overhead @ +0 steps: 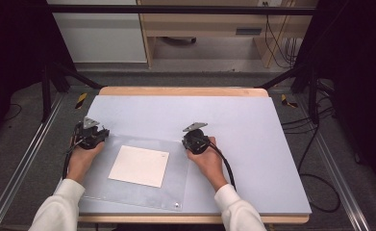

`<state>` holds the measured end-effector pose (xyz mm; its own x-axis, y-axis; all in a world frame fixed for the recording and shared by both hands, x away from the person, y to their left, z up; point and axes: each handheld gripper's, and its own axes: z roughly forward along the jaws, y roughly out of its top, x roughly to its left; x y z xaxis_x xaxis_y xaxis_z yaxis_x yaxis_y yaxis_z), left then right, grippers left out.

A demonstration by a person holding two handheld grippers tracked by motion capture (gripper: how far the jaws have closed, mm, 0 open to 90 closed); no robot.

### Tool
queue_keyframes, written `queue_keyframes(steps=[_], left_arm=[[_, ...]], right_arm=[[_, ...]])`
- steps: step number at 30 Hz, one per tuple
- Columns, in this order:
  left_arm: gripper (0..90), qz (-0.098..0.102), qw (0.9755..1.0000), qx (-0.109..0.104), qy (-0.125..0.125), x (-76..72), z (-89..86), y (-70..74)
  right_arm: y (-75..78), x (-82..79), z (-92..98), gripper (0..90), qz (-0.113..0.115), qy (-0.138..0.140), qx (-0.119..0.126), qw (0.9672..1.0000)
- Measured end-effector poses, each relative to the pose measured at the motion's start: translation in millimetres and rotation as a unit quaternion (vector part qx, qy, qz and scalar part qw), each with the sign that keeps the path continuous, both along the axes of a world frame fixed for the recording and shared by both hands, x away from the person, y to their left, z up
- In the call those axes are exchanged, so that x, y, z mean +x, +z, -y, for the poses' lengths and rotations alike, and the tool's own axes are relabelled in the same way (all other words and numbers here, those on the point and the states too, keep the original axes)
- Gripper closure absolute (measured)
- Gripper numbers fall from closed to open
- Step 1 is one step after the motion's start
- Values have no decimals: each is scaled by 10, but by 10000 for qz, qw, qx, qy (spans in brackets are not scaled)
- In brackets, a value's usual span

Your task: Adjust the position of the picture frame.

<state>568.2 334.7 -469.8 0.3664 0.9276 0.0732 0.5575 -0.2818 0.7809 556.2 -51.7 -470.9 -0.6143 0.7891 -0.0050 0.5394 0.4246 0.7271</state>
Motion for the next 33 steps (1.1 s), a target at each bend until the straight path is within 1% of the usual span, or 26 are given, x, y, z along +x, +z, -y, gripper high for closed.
queue_keyframes(steps=[4,6,7,8,9,10,11,12,13,14,15,16,17,18,19,20,21,22,23,24,27,29,30,31,32,33], left_arm=[[848,-85,9997,-228,7,7,-39,11],[848,-93,9998,-195,22,2,-33,26],[849,-135,9998,-171,47,-14,-24,70],[849,-135,9998,-171,47,-14,-24,70],[849,-182,9997,-153,26,-21,-22,98],[850,-211,9997,-124,-25,-30,-19,136],[850,-232,9996,-126,-69,-40,-19,181],[850,-221,9996,-133,-85,-53,-6,229],[850,-220,9996,-59,-141,-69,15,284],[850,-204,9996,-41,-178,-87,41,336],[850,-197,9996,-28,-201,-102,69,387],[850,-218,9995,-9,-219,-117,107,436],[850,-204,9994,-16,-261,-128,150,478],[850,-216,9992,-27,-331,-132,179,521],[849,-220,9991,-92,-358,-138,216,561],[849,-206,9989,-98,-402,-143,261,604],[849,-180,9988,-104,-439,-147,315,647],[849,-185,9987,-117,-468,-150,376,688],[849,-175,9984,-80,-534,-146,441,727],[849,-187,9980,-41,-595,-140,513,760],[850,-232,9971,-6,-720,-101,742,801],[850,-289,9963,33,-811,-59,877,791],[850,-307,9960,40,-841,-43,926,780],[850,-372,9952,40,-903,-1,1055,739],[851,-372,9952,40,-903,-1,1055,739],[851,-386,9950,59,-921,12,1109,721]], right_arm=[[2,8,4,856,-20,2,29,10000],[3,12,7,857,-28,13,33,10000],[11,23,20,856,-147,-31,179,9997],[11,23,20,856,-147,-31,179,9997],[25,27,29,856,-148,17,163,9998],[84,27,46,854,-164,77,122,9998],[84,27,46,854,-164,77,122,9998],[123,29,58,851,-151,82,126,9998],[211,42,102,847,-150,80,125,9998],[260,45,123,847,-129,82,62,9999],[260,45,123,847,-129,82,62,9999],[361,51,192,845,-91,77,46,9999],[412,53,232,846,-67,92,-8,9999],[412,53,232,846,-67,92,-8,9999],[517,55,334,845,-76,58,18,10000],[517,55,334,845,-76,58,18,10000],[620,61,446,845,-65,35,-1,10000],[620,61,446,845,-65,35,-1,10000],[704,81,576,846,-58,-55,20,10000],[704,81,576,846,-58,-55,20,10000],[777,131,799,846,-77,-178,-6,9998],[779,173,945,847,-142,-238,-26,9996],[762,204,1057,848,-225,-309,-23,9993],[745,221,1127,849,-245,-341,-65,9991],[732,230,1177,849,-287,-357,-96,9989],[732,230,1177,849,-287,-357,-96,9989]])
